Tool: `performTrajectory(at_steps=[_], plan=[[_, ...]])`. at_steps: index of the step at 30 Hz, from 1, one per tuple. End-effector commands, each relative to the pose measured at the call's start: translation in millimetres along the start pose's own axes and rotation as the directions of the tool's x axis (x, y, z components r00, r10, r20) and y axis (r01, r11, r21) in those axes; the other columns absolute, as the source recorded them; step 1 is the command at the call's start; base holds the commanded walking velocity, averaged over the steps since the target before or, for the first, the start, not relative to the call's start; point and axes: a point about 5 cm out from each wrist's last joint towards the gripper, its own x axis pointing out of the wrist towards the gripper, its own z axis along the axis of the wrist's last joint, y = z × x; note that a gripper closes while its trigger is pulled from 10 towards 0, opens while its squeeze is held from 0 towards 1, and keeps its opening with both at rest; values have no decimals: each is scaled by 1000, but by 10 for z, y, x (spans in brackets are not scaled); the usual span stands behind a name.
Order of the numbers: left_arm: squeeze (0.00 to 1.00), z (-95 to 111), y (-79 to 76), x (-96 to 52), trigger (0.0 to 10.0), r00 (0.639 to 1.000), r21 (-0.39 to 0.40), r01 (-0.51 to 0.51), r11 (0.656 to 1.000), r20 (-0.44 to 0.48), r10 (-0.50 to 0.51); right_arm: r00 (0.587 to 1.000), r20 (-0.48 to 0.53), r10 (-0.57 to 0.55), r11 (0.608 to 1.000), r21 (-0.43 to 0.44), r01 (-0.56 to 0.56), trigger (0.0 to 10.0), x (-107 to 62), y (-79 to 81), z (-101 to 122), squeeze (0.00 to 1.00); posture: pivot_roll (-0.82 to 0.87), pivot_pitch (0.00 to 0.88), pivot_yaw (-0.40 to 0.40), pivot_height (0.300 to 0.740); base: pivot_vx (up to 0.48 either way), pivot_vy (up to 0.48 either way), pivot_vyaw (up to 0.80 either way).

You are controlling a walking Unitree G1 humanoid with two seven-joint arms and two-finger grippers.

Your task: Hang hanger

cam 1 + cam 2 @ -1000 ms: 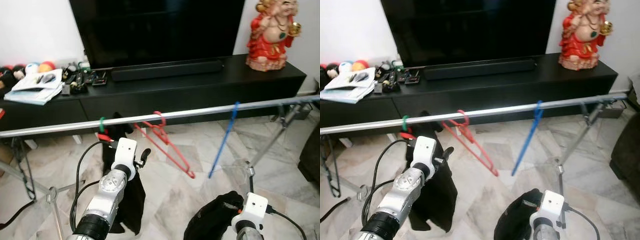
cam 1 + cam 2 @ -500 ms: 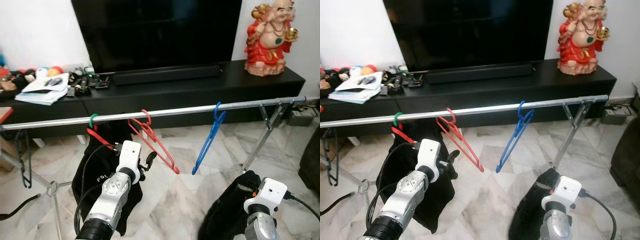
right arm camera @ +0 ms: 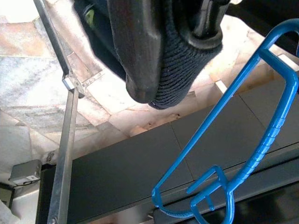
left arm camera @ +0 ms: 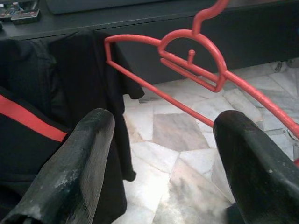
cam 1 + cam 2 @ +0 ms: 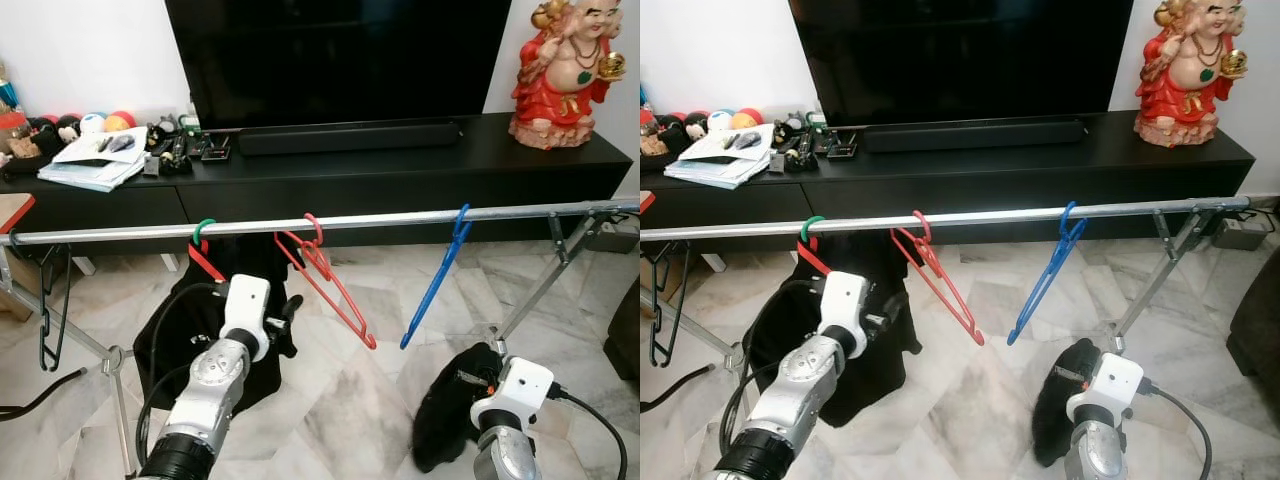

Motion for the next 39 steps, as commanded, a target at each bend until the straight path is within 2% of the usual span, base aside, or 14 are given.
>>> performTrajectory(at_steps=[1, 15, 23, 26, 30, 32, 33, 35, 38, 39], plan=[[0, -7, 43, -35, 10000, 1000, -10, -4, 1000, -4, 4, 1000, 7, 0, 1000, -7, 0, 10000, 3, -9, 16, 0, -26, 52, 81, 740, 289, 0, 0], [0, -4, -47, -31, 10000, 1000, -41, 5, 999, 15, -4, 1000, 13, 6, 999, -33, -6, 10000, 49, -84, 82, 0, -43, 37, 31, 740, 290, 0, 0], [0, -6, -73, -59, 10000, 999, -62, 34, 997, 23, -33, 1000, 11, 10, 999, -36, -10, 10000, 41, -67, 72, 0, -45, 44, 35, 740, 217, 0, 0], [0, 13, -121, -84, 10000, 995, -75, 91, 993, 37, -88, 1000, 5, 9, 999, -33, -9, 10000, 25, -61, 49, 0, -43, 46, 39, 740, 0, 0, 0], [0, -34, -164, -153, 10000, 985, -58, 174, 983, -2, -175, 1000, 1, 9, 999, -31, -9, 10000, 7, -49, 26, 0, -40, 50, 47, 740, 0, 0, 0], [0, -79, -185, -240, 10000, 963, -51, 267, 962, -37, -269, 1000, -1, 6, 1000, -27, -6, 10000, -2, -48, 16, 0, -32, 56, 56, 740, 0, 0, 0], [0, -79, -185, -240, 10000, 963, -51, 267, 962, -37, -269, 1000, -1, 6, 1000, -27, -6, 10000, -2, -48, 16, 0, -32, 56, 56, 740, 0, 0, 0], [0, -88, -208, -335, 10000, 923, -84, 374, 924, -63, -379, 1000, -5, 3, 1000, -23, -3, 10000, -12, -37, 0, 0, -21, 58, 62, 740, 0, 0, 0], [0, -44, -258, -376, 10000, 884, -122, 454, 883, -67, -463, 1000, -6, 4, 1000, -19, -4, 10000, -20, -10, -13, 0, -17, 61, 77, 740, 0, 0, 0], [0, -44, -258, -376, 10000, 884, -122, 454, 883, -67, -463, 1000, -6, 4, 1000, -19, -4, 10000, -20, -10, -13, 0, -17, 61, 77, 740, 0, 0, 0]])
